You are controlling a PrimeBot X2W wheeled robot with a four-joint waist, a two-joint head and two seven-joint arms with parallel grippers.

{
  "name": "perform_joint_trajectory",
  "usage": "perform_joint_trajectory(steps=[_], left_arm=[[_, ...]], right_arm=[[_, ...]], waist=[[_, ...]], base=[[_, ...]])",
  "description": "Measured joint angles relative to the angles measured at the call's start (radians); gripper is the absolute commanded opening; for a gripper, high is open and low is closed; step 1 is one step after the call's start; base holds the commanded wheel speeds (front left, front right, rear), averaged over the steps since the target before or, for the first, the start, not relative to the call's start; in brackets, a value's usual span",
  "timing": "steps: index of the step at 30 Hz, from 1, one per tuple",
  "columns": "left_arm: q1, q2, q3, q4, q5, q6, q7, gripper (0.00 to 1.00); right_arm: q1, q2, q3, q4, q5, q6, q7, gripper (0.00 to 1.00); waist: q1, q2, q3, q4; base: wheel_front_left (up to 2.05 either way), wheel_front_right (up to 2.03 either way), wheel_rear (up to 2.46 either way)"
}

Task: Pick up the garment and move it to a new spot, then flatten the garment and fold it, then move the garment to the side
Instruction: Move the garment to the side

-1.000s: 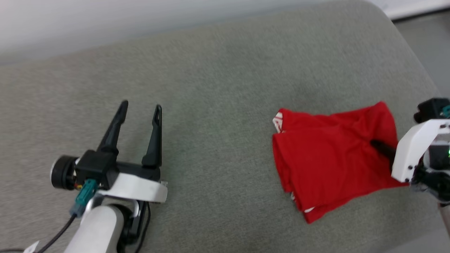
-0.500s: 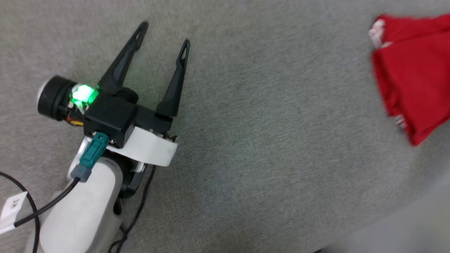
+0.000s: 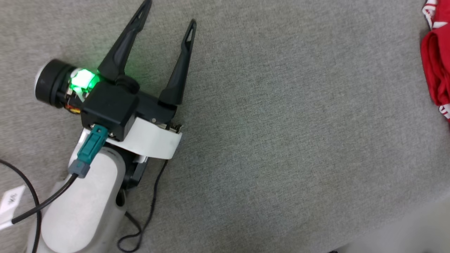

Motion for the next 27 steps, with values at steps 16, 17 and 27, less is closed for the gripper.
perform_joint_trajectory(steps=[16, 17, 27], left_arm=[[0.290, -0.086, 0.067, 0.182, -0.155, 0.089, -0.165, 1.00], [0.309, -0.091, 0.071, 0.190, -0.162, 0.090, -0.173, 1.00], [0.455, -0.121, 0.099, 0.239, -0.209, 0.110, -0.195, 1.00]], right_arm=[[0.389, 0.019, 0.147, -0.156, 0.065, 0.000, -0.189, 1.00], [0.419, 0.030, 0.155, -0.176, 0.061, 0.000, -0.197, 1.00], [0.654, 0.196, 0.163, -0.433, -0.009, 0.000, -0.192, 1.00]], waist=[[-0.0001, 0.0000, -0.327, 0.063], [-0.0001, 0.0000, -0.353, 0.068], [-0.0004, 0.0000, -0.563, 0.171]], base=[[0.00, 0.00, 0.00], [0.00, 0.00, 0.00], [0.00, 0.00, 0.00]])
